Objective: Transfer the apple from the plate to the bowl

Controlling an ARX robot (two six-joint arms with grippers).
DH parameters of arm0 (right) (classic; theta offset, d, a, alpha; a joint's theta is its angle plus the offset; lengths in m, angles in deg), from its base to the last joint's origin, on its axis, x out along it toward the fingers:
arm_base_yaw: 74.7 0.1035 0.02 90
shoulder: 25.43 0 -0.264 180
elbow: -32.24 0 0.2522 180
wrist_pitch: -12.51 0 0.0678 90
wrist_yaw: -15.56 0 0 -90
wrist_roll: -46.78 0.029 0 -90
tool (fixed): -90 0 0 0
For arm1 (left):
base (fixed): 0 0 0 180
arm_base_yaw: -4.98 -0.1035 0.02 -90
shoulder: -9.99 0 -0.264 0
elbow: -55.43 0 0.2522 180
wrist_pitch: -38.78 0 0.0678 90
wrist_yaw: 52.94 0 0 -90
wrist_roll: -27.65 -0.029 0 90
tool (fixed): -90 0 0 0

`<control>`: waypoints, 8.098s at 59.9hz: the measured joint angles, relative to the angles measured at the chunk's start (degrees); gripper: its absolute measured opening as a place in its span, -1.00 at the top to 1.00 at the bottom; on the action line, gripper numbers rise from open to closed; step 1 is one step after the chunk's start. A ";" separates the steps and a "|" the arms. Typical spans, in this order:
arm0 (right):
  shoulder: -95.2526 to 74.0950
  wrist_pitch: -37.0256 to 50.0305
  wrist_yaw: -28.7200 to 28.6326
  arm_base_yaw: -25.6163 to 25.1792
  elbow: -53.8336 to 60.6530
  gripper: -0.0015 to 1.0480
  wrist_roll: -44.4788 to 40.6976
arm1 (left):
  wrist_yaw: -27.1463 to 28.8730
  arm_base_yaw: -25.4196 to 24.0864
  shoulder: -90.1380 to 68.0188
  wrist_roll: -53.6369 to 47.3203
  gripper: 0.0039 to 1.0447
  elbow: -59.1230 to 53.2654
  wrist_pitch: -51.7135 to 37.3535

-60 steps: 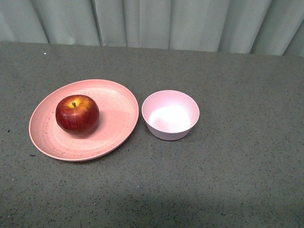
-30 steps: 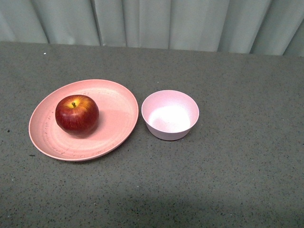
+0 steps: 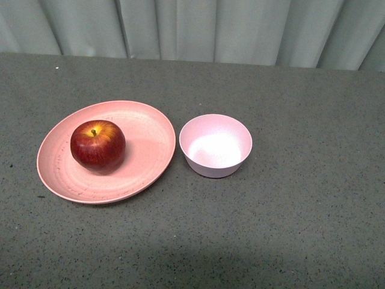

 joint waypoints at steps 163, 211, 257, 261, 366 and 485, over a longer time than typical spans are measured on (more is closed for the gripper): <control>0.07 -0.02 -0.02 0.00 0.00 -0.82 0.07 | -7.26 8.37 -111.01 2.12 -0.27 44.00 -17.20; 0.07 -0.02 -0.02 0.00 0.00 -0.82 0.07 | -6.21 26.45 -109.04 6.10 -0.24 51.54 -17.64; 0.07 -0.02 -0.02 0.00 0.00 -0.82 0.07 | -4.59 30.38 -120.32 6.34 -0.24 59.36 -17.16; 0.07 -0.02 -0.02 0.00 0.00 -0.82 0.07 | -4.46 30.38 -120.72 6.34 -0.24 59.36 -17.31; 0.07 -0.04 -0.04 0.00 0.00 -0.82 0.07 | 15.58 16.00 -87.54 0.63 0.61 9.44 -76.02; 0.07 -0.04 -0.02 0.00 0.00 -0.82 0.07 | 0.04 0.04 -9.62 0.15 0.93 0.00 -10.14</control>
